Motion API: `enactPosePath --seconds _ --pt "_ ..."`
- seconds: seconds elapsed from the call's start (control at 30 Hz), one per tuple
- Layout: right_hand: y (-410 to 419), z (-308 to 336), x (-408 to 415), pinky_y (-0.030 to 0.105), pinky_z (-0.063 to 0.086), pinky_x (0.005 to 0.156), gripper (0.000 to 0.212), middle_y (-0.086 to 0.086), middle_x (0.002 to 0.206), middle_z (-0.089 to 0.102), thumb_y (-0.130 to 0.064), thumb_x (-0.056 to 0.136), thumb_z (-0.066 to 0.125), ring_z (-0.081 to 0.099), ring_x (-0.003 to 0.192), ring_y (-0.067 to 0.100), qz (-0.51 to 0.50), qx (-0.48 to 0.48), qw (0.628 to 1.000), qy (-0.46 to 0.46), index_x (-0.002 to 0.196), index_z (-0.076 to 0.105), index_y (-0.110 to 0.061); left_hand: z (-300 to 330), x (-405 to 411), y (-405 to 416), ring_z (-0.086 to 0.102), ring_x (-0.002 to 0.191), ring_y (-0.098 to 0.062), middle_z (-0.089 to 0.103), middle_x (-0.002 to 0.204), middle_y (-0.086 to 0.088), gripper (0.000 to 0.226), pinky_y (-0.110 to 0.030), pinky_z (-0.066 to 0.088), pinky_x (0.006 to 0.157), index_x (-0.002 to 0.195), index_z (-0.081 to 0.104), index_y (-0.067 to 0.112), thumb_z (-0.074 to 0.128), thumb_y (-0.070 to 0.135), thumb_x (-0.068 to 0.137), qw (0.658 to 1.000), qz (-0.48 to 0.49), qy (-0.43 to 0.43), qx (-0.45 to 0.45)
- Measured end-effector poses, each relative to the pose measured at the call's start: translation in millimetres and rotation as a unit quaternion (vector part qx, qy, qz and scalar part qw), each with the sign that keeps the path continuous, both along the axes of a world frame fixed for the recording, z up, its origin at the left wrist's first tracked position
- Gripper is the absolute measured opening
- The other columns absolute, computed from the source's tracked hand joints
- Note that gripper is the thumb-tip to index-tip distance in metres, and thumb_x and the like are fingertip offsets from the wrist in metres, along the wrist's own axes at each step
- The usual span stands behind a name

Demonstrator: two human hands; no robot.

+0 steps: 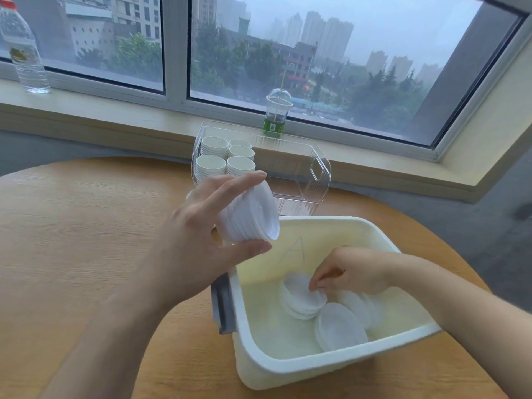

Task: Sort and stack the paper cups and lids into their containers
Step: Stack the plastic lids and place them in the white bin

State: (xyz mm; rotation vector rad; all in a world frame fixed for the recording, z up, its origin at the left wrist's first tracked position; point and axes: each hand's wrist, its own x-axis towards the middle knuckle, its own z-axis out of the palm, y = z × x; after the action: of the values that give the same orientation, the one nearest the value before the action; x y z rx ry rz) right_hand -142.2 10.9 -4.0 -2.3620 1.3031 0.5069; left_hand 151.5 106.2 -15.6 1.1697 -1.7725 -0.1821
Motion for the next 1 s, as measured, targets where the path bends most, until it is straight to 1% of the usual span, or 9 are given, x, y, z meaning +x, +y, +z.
enactPosePath --seconds 0.1,0.27,0.37,0.47,0.57,0.73,0.83,0.93,1.0 --pt "-2.6 5.1 -4.9 0.020 0.051 0.097 0.024 -0.019 0.118 0.075 -0.030 0.104 0.061 0.068 0.107 0.002 -0.018 -0.015 0.999 -0.029 0.122 0.077 -0.033 0.1 -3.5 -1.0 0.049 0.138 -0.007 0.051 0.149 0.023 0.085 -0.031 0.042 0.104 0.149 0.044 0.058 0.082 0.059 0.073 1.000 -0.005 0.005 0.004" --pt "-0.5 25.4 -0.3 0.016 0.050 0.094 0.020 -0.027 0.111 0.073 -0.035 0.103 0.064 0.067 0.103 -0.004 -0.006 -0.060 0.995 -0.077 0.119 0.074 -0.040 -0.5 -4.9 -2.6 0.047 0.139 -0.003 0.052 0.148 0.023 0.083 -0.018 0.036 0.106 0.148 0.046 0.054 0.087 0.058 0.076 1.000 -0.010 0.022 0.004" --pt "2.1 45.2 10.5 0.015 0.052 0.087 0.014 -0.021 0.100 0.077 -0.034 0.099 0.070 0.070 0.094 -0.003 -0.011 -0.113 0.973 -0.199 0.110 0.079 -0.039 -1.0 2.1 -2.8 0.044 0.133 0.007 0.052 0.144 0.030 0.082 -0.013 0.032 0.103 0.146 0.046 0.058 0.083 0.057 0.073 0.999 0.012 0.047 0.001" --pt "4.8 60.7 32.7 0.022 0.056 0.085 0.013 -0.018 0.098 0.077 -0.028 0.099 0.071 0.070 0.090 0.002 -0.003 -0.132 0.937 -0.324 0.109 0.079 -0.031 -3.2 13.5 -3.8 0.047 0.123 0.011 0.051 0.139 0.036 0.083 -0.019 0.037 0.101 0.145 0.045 0.060 0.082 0.058 0.072 0.996 0.043 0.077 0.004" --pt "0.7 65.0 60.7 0.030 0.058 0.096 0.027 -0.014 0.117 0.074 -0.027 0.099 0.071 0.071 0.103 0.005 -0.006 -0.087 0.912 -0.401 0.125 0.071 -0.032 -6.9 23.3 -5.7 0.051 0.123 -0.004 0.055 0.140 0.030 0.082 -0.037 0.044 0.104 0.146 0.046 0.057 0.082 0.058 0.072 0.993 0.070 0.096 0.006" --pt "-13.0 64.1 109.0 0.041 0.056 0.105 0.047 -0.014 0.139 0.063 -0.028 0.102 0.066 0.071 0.114 0.010 -0.006 0.024 0.917 -0.397 0.145 0.054 -0.044 -21.0 38.6 -16.8 0.058 0.124 -0.008 0.061 0.136 0.024 0.081 -0.032 0.047 0.102 0.143 0.047 0.054 0.087 0.059 0.073 0.985 0.075 0.152 0.012" --pt "-25.8 59.1 135.5 0.035 0.058 0.098 0.043 -0.012 0.136 0.068 -0.021 0.105 0.062 0.073 0.111 0.012 0.006 0.040 0.923 -0.383 0.147 0.056 -0.032 -35.0 49.3 -26.1 0.061 0.124 -0.011 0.063 0.133 0.021 0.078 -0.033 0.050 0.103 0.140 0.049 0.052 0.084 0.061 0.071 0.979 0.069 0.189 0.012" --pt "-40.8 47.1 153.9 0.035 0.059 0.093 0.038 0.003 0.125 0.075 -0.020 0.105 0.063 0.074 0.109 0.017 -0.010 0.035 0.931 -0.364 0.143 0.062 -0.023 -51.5 56.7 -34.2 0.062 0.126 -0.012 0.063 0.135 0.013 0.079 -0.037 0.052 0.105 0.138 0.051 0.050 0.087 0.061 0.069 0.972 0.070 0.219 0.040" --pt "-49.6 38.3 162.6 0.033 0.060 0.091 0.036 0.001 0.121 0.075 -0.021 0.105 0.063 0.074 0.106 0.015 -0.014 0.036 0.938 -0.344 0.141 0.064 -0.020 -61.2 62.6 -38.6 0.062 0.125 -0.007 0.064 0.133 0.014 0.082 -0.030 0.051 0.105 0.138 0.051 0.050 0.091 0.062 0.067 0.971 0.080 0.217 0.066"
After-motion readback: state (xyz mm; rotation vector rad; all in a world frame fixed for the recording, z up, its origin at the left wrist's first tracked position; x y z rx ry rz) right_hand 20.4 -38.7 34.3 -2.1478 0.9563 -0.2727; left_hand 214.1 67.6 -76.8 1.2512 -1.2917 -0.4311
